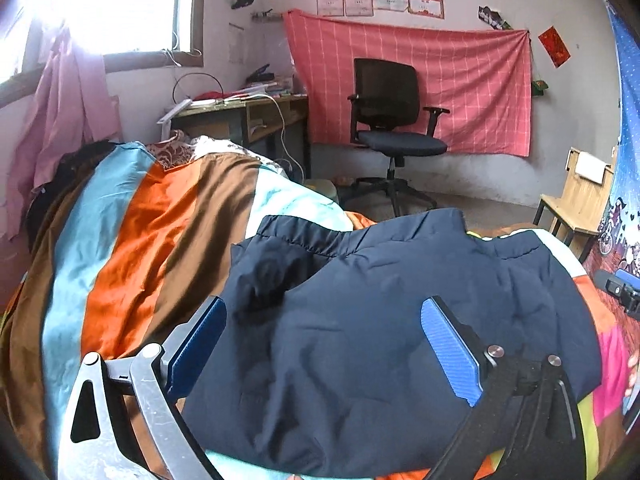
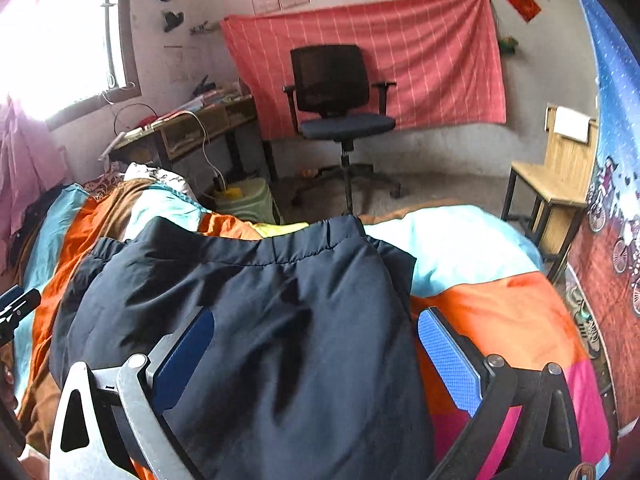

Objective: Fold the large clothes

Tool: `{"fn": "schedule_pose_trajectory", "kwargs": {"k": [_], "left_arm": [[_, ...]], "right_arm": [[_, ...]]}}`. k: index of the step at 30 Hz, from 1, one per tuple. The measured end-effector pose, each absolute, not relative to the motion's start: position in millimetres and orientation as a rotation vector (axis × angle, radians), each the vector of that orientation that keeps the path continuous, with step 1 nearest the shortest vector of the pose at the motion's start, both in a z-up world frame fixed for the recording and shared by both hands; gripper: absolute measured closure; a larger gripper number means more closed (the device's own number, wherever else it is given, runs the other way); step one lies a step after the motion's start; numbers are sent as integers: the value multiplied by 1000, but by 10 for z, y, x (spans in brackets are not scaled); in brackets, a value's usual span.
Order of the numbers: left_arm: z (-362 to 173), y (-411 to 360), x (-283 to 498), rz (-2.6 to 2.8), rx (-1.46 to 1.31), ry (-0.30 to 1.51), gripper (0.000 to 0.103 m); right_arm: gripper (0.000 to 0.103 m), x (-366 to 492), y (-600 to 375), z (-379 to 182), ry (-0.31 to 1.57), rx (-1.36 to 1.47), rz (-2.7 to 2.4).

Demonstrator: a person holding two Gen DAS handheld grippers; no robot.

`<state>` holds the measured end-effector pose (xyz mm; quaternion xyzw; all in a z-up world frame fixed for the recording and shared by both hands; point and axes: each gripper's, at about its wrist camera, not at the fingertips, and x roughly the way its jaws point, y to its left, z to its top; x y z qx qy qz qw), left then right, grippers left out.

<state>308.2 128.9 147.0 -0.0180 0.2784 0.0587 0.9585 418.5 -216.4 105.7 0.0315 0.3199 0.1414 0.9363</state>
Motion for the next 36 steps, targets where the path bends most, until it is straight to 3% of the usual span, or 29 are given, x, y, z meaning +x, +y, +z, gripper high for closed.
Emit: {"fn": "schedule_pose_trajectory", "kwargs": {"k": [5, 26, 36], "left_arm": [[1578, 1239, 2813, 115, -85, 513, 2], [1720, 778, 1756, 65, 58, 361, 2], [1605, 717, 1502, 42, 54, 373, 2]], "right_arm": [[0, 3905, -2121, 1154, 594, 34, 299], [0, 2799, -1998, 1332, 468, 4, 377], [0, 2340, -2009, 1317, 422, 8, 368]]}}
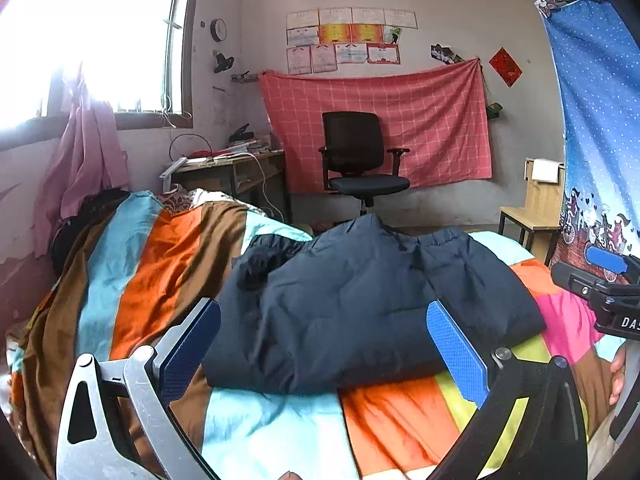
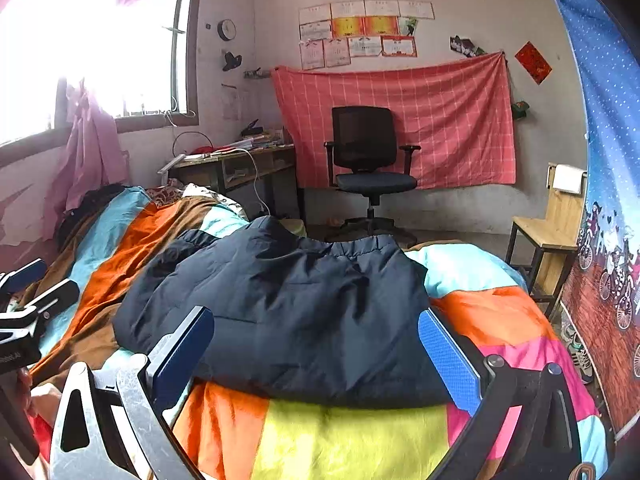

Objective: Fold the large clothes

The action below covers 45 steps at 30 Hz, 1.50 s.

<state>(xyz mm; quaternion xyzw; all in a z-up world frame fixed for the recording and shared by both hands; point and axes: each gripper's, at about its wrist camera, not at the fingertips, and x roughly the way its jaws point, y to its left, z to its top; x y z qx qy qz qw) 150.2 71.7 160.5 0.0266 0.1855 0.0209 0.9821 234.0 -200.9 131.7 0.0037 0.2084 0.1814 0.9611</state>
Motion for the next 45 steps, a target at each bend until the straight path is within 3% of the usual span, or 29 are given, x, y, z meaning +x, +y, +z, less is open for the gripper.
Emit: {"fn": "schedule_pose_trajectory", "kwargs": {"k": [45], "left_arm": [[1077, 598, 714, 87, 1, 515, 2]], "right_arm": [[0, 1384, -1752, 864, 470, -16, 380]]}}
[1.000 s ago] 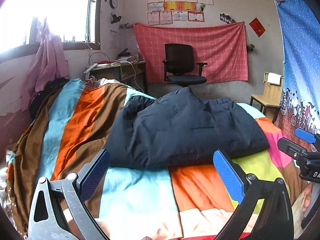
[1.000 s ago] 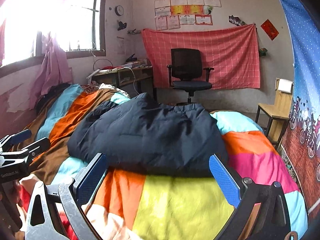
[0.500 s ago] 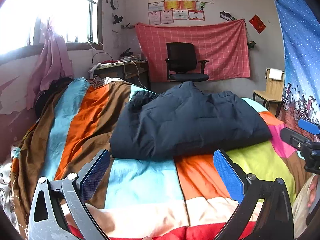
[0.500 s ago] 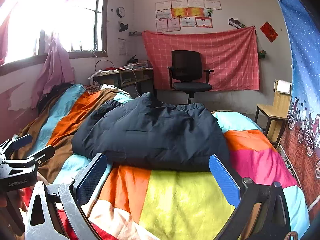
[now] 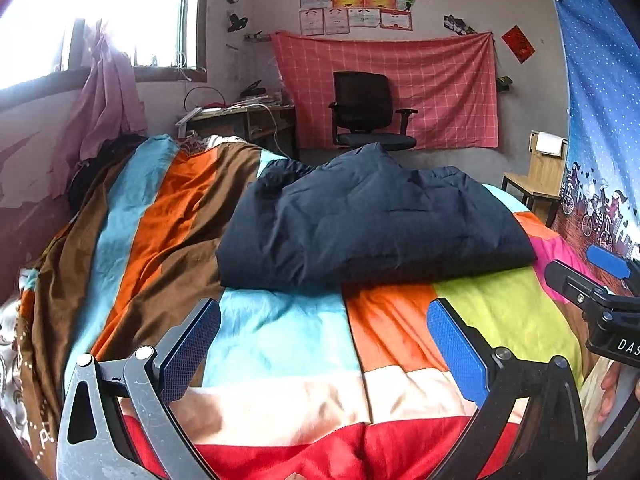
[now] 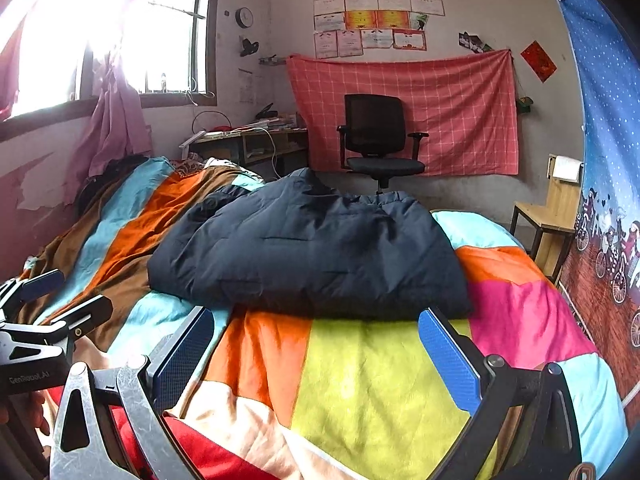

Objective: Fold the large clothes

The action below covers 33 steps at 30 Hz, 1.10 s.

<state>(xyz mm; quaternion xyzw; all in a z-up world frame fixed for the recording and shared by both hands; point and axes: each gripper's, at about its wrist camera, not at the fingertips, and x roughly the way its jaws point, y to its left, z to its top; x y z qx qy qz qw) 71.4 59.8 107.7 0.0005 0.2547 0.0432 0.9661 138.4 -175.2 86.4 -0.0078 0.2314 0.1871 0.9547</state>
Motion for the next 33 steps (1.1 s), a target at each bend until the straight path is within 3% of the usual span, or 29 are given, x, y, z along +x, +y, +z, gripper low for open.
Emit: {"fn": "schedule_pose_trajectory", "kwargs": {"k": [33], "left_arm": [[1060, 596, 686, 113, 1, 520, 2]], "right_arm": [[0, 1363, -1850, 775, 474, -4, 350]]}}
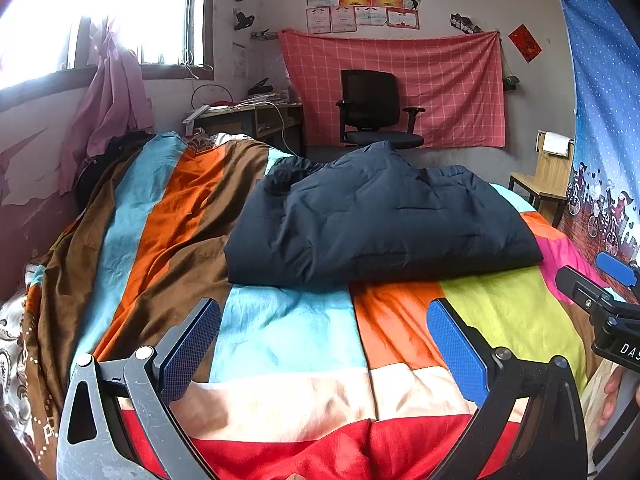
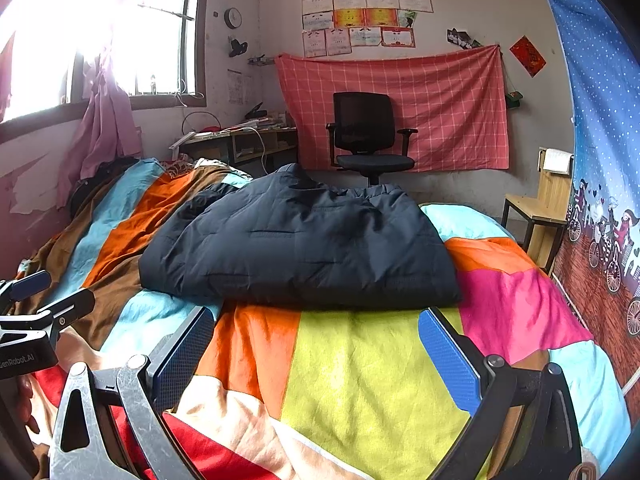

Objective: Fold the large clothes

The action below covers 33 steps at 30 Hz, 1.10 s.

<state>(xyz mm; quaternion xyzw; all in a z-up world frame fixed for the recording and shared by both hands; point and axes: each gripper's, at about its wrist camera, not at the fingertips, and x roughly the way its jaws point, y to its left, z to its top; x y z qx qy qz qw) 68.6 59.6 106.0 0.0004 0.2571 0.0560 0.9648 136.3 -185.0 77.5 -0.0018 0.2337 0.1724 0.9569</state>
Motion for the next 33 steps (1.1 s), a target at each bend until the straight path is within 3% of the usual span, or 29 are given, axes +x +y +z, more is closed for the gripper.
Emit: {"fn": "schedule_pose_trajectory", "kwargs": {"k": [33], "left_arm": [[1067, 571, 689, 109, 8, 520, 2]], "right_arm": [[0, 1373, -1856, 794, 467, -5, 349]]}}
